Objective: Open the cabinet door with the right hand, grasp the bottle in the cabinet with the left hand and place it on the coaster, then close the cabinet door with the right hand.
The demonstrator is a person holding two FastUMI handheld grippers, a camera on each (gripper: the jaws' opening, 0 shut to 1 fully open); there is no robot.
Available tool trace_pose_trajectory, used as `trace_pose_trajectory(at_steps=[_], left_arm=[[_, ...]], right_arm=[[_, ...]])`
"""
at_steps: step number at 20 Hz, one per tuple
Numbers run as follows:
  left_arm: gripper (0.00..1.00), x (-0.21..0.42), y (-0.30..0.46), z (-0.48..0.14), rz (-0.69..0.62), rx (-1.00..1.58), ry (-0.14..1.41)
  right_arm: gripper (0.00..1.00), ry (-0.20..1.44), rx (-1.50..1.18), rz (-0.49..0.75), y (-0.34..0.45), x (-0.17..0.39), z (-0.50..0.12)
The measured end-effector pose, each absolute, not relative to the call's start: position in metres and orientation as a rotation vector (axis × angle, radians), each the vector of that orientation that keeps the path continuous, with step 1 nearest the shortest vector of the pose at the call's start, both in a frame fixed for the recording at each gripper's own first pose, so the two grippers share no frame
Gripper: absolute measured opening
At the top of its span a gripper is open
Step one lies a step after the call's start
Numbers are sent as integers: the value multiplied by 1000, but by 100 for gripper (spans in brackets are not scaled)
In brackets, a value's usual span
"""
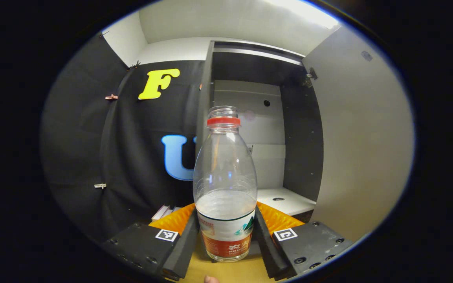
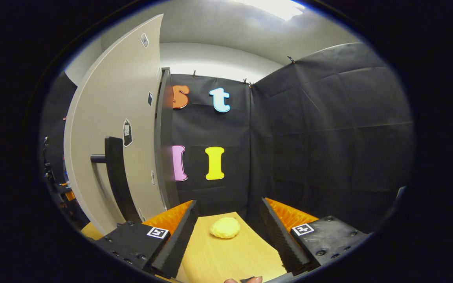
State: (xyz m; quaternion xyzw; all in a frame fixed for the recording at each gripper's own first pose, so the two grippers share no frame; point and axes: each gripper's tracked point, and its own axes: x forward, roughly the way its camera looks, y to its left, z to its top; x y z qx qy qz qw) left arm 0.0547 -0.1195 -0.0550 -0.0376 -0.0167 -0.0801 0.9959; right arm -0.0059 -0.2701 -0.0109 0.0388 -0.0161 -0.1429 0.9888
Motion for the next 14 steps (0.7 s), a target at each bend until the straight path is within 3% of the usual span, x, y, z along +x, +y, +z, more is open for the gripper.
trace_pose_trajectory(at_steps=[9,14], left_arm=[[75,13,-83,-125,-251,-115,-49],[76,-10,-81,-185,-330,-84,-29]], right_arm=[[98,-49,-24,-303,-261,-4,-24],[97,-61,85,-312,-253,-10,-28]])
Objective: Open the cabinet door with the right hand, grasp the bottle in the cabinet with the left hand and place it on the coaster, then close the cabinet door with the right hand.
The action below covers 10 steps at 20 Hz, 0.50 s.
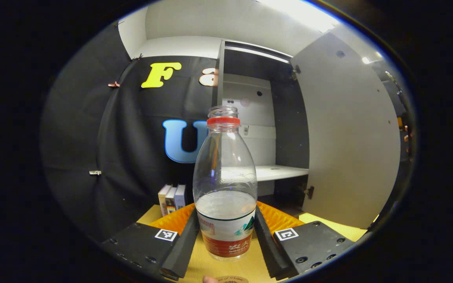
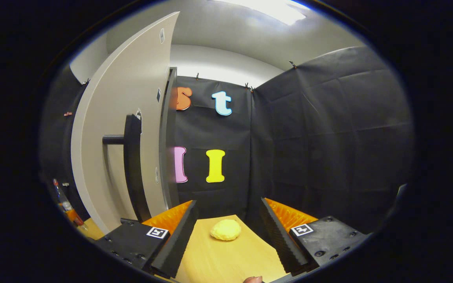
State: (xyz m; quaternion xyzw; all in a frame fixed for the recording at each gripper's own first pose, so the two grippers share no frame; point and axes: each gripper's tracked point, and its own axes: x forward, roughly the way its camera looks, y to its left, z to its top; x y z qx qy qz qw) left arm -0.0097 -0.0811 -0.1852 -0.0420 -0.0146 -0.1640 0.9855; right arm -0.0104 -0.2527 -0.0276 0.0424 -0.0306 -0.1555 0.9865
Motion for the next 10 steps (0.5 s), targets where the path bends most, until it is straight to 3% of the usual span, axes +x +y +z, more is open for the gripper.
trace_pose_trajectory(at_steps=[10], left_arm=[[76,-39,-86,-301,-463,-98,51]], right_arm=[[97,-74,87,-392,-264,-28,-1]])
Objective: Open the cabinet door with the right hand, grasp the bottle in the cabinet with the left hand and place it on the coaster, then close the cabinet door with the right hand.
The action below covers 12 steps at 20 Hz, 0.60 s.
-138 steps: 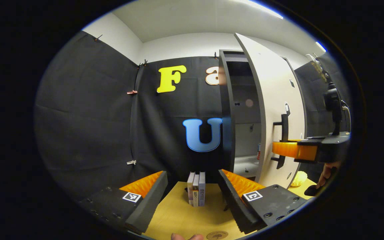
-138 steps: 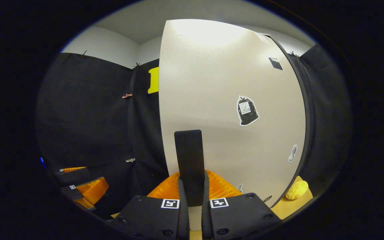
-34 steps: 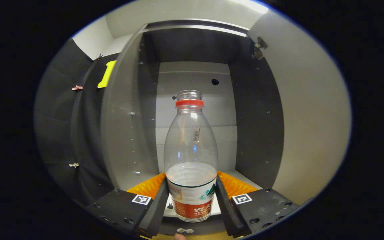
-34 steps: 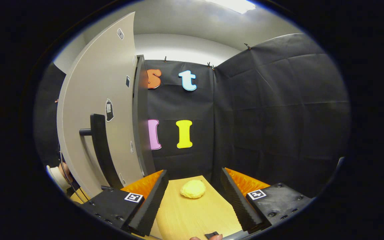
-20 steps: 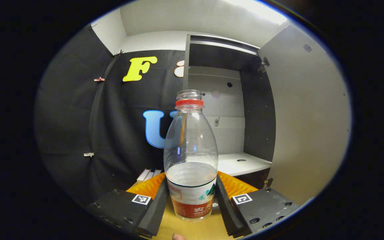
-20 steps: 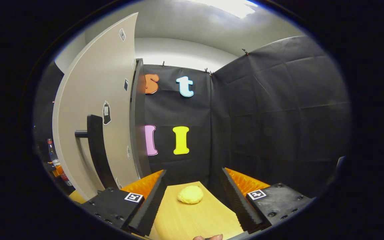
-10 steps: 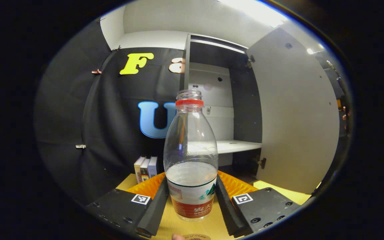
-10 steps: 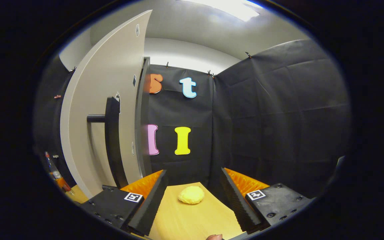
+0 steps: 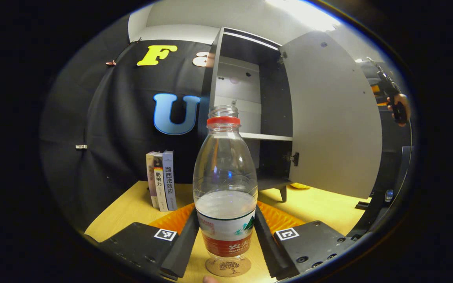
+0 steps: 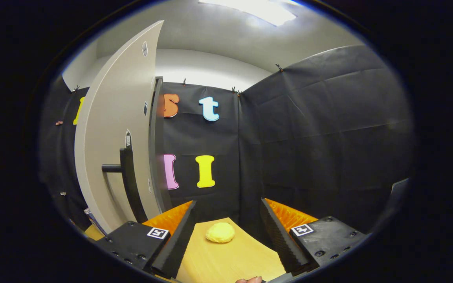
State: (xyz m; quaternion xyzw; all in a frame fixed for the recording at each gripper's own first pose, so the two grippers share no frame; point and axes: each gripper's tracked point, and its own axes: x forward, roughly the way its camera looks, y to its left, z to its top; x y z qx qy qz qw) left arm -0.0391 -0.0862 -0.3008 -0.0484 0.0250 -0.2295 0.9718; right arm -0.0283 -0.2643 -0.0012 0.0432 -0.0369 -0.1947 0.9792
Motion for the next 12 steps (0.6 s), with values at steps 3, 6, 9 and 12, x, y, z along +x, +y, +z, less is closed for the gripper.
trace_pose_trajectory(at_steps=[3,6,9,12], left_arm=[[77,-39,-90,-334,-490,-61,75],[77,-36,-100,-351,-534,-40,77],[78,-35,-108,-360,-549,-50,72],[78,-35,-111,-371,-550,-43,83]], right_arm=[[97,-27,93,-403,-258,-31,-9],[97,-4,50,-421,-254,-34,-4],[97,18,37,-443,-254,-38,-3],[97,26,66,-460,-256,-42,-4]])
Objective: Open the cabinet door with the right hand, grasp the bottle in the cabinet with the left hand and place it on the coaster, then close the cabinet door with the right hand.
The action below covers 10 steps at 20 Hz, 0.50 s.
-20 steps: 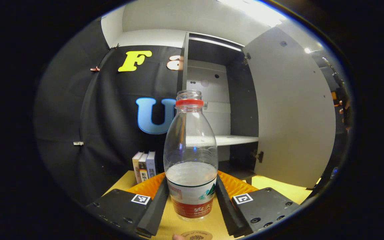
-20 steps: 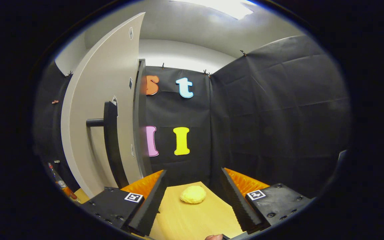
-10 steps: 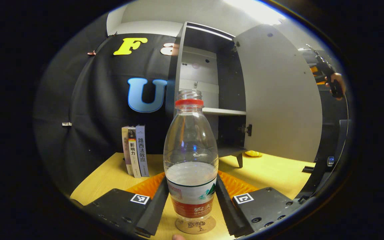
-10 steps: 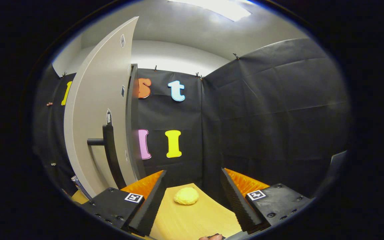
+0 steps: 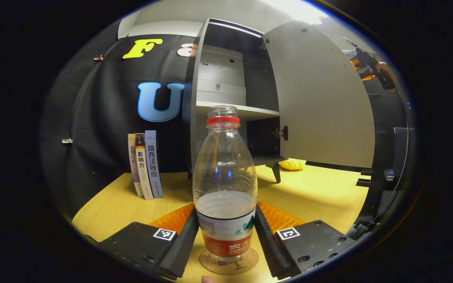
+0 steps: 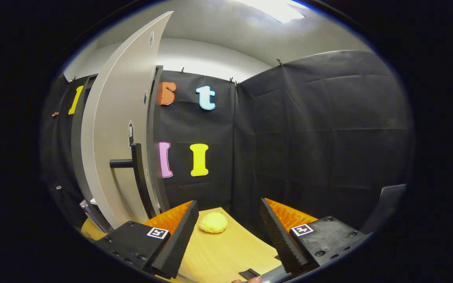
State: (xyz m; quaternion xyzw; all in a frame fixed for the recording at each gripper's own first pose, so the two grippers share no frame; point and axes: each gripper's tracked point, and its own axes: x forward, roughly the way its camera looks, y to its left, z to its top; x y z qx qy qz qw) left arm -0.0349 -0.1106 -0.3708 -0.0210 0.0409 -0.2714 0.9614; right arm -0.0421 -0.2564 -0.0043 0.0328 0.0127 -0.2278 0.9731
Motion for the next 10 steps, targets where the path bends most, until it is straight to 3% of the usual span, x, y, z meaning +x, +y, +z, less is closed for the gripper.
trace_pose_trajectory(at_steps=[3,7,10], left_arm=[[80,-38,-110,-373,-550,-46,89],[92,-38,-106,-375,-541,-51,115],[93,-41,-106,-376,-542,-60,141]], right_arm=[[97,23,76,-477,-261,-45,-4],[97,29,86,-484,-263,-45,-8],[97,31,86,-480,-263,-45,-11]])
